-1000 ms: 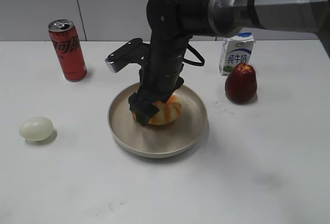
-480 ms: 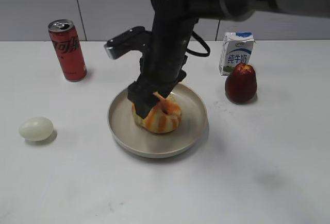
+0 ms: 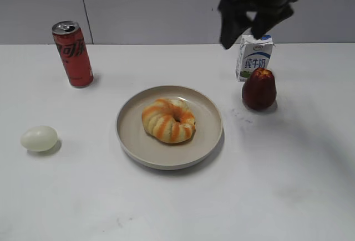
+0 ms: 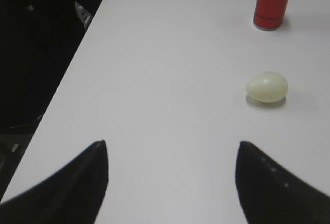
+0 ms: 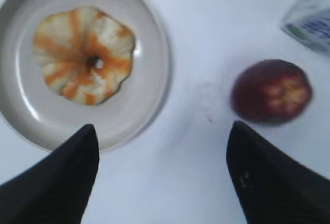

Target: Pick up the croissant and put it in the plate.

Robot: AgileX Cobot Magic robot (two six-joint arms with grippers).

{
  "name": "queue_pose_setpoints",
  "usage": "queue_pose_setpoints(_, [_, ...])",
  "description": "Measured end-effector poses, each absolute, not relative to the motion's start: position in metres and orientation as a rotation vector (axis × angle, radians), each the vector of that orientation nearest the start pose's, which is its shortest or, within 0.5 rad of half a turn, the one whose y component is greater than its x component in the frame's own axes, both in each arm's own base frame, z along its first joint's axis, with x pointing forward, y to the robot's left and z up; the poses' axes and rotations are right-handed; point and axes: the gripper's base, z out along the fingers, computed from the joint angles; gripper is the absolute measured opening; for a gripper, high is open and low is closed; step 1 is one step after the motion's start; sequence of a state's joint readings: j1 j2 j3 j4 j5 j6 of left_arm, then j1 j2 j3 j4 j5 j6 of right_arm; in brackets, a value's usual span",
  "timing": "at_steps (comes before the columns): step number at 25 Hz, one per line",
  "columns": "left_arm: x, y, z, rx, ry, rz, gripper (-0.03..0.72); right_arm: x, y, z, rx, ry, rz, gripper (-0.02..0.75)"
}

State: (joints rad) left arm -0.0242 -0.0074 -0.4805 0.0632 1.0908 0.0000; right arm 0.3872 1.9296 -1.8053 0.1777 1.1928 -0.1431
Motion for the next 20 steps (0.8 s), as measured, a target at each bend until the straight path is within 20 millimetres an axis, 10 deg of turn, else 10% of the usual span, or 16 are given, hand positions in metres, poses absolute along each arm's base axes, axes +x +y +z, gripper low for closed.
queue_pose_setpoints(9, [-0.005,0.005,0.270,0.022,2.085,0.061,0.586,0.374,0.038,0.354,-0.195,2.679,0.223,0.580])
queue_pose_setpoints(20, [-0.005,0.005,0.270,0.022,2.085,0.061,0.586,0.272,0.014,0.367,-0.126,2.689,0.159,0.577])
